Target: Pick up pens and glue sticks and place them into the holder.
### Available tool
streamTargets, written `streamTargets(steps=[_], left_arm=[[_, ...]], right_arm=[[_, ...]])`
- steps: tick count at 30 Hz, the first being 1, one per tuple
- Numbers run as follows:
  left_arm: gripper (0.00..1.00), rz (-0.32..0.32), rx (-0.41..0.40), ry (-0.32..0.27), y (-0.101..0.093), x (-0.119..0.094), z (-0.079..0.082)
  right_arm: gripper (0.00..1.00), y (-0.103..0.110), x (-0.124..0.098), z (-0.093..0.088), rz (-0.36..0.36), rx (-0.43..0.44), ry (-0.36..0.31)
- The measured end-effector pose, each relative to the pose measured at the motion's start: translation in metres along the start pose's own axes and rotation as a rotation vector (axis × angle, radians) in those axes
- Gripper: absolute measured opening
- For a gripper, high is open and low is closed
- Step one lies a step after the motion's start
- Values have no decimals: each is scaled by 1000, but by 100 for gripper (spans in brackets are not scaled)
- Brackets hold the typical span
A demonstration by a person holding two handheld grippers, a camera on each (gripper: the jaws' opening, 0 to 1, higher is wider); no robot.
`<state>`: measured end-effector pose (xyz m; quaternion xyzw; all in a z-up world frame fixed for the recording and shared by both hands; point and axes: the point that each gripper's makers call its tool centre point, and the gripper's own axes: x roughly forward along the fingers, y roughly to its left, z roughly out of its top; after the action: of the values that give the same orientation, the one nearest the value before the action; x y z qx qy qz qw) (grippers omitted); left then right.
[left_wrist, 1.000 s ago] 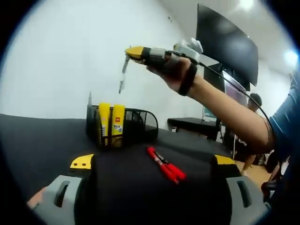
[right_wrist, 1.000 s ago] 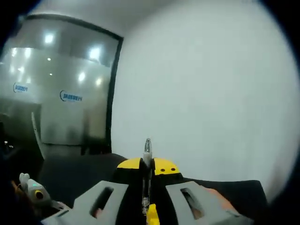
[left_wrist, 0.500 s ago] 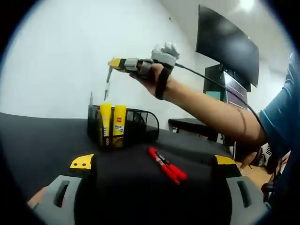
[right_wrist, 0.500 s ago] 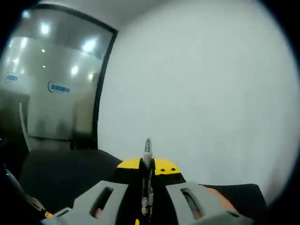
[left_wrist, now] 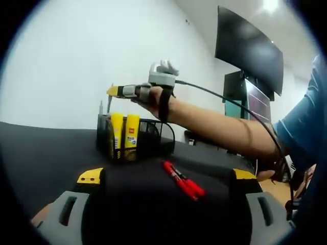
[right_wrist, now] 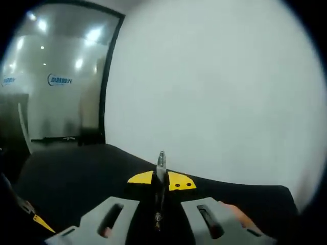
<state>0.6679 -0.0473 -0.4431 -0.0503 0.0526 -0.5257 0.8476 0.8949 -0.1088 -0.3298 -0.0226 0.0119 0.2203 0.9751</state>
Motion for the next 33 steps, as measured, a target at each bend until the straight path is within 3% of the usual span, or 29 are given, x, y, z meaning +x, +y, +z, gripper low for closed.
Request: streamTargets(steps=[8, 19, 25, 33], left_arm=[[94, 2, 6, 7, 1, 0, -1], [93, 4, 15, 17, 2, 1, -3], [93, 6, 15, 22, 2, 1, -3], [88, 14, 0, 28, 3, 1, -4]], right_arm=[[6, -5, 6, -14, -4, -25, 72], [6, -3, 8, -19, 13, -27, 93], [11, 1, 3, 1, 13, -37, 38], [11, 9, -37, 46, 6, -21, -77]])
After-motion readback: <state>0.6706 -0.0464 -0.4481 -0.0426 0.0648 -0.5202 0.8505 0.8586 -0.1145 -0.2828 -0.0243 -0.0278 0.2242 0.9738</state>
